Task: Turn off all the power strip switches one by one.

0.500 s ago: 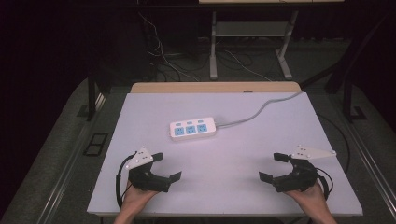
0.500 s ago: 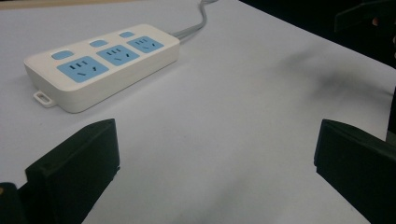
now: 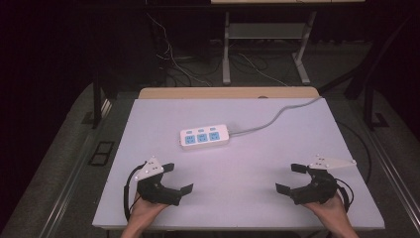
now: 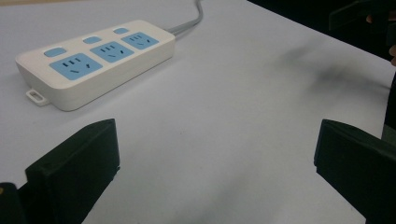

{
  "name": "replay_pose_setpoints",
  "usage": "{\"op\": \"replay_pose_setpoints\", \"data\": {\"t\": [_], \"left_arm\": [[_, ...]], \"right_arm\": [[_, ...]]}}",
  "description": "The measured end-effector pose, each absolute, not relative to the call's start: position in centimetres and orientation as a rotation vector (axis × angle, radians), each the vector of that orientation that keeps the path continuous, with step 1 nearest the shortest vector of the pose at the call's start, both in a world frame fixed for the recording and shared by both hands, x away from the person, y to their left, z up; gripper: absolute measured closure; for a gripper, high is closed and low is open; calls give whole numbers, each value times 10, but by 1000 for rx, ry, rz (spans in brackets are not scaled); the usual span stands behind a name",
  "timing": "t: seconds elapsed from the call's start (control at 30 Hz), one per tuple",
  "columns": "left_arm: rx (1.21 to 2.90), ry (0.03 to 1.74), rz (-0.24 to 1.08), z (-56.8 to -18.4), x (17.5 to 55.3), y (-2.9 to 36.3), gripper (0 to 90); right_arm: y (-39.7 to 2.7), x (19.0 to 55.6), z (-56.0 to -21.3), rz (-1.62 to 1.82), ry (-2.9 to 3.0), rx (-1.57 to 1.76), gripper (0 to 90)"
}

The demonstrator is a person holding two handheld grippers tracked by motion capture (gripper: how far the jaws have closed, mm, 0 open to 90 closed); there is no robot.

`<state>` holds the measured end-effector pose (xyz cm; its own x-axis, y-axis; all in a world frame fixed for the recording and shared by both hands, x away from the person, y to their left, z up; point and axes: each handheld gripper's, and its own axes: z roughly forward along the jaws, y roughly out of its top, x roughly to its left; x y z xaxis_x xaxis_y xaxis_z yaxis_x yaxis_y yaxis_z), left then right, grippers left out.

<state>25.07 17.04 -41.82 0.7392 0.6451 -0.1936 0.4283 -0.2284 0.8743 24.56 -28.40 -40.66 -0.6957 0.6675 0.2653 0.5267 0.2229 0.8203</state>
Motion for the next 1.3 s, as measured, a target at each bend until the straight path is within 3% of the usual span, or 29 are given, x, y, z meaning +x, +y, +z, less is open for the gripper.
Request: {"op": "replay_pose_setpoints", "data": {"t": [1.3], "left_arm": [[2038, 753, 183, -386, 281, 155, 0]], "right_arm": [[-296, 241, -410, 1479, 2357, 1192, 6]]}}
